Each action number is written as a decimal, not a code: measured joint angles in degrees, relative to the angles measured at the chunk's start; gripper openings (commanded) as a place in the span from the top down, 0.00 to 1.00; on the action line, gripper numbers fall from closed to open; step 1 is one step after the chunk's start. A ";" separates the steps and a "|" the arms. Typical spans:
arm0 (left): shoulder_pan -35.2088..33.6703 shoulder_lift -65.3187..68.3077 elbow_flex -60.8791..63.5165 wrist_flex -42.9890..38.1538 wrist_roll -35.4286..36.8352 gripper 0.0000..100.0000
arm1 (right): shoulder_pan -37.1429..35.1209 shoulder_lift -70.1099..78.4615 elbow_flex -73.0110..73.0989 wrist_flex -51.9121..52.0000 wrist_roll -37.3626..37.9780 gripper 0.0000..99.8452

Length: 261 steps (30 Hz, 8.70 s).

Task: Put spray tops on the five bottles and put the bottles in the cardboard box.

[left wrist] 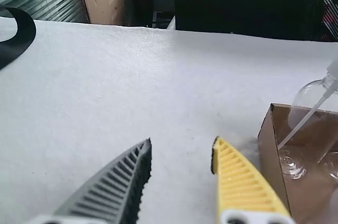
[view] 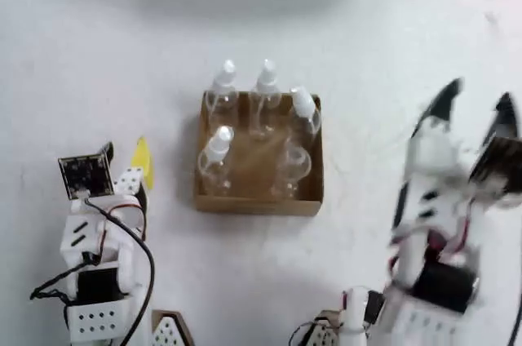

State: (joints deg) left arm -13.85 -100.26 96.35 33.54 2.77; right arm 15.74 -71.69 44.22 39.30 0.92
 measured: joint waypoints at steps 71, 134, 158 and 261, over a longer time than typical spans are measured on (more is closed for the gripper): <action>10.11 0.00 -18.20 23.21 -2.55 0.69 | -6.68 97.23 -136.97 55.65 -0.44 0.98; 39.30 -1.23 -37.27 21.71 3.34 0.65 | -66.90 -0.44 -20.13 21.98 1.85 0.98; 34.20 -4.75 -48.18 35.78 2.81 0.65 | -50.99 0.97 -23.38 11.34 5.27 0.99; -5.19 -4.04 -11.34 2.11 4.66 0.98 | -39.38 25.05 -21.45 16.09 13.71 0.98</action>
State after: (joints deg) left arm -19.03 -104.31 85.01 35.65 7.43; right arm -23.65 -46.64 22.77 55.38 14.64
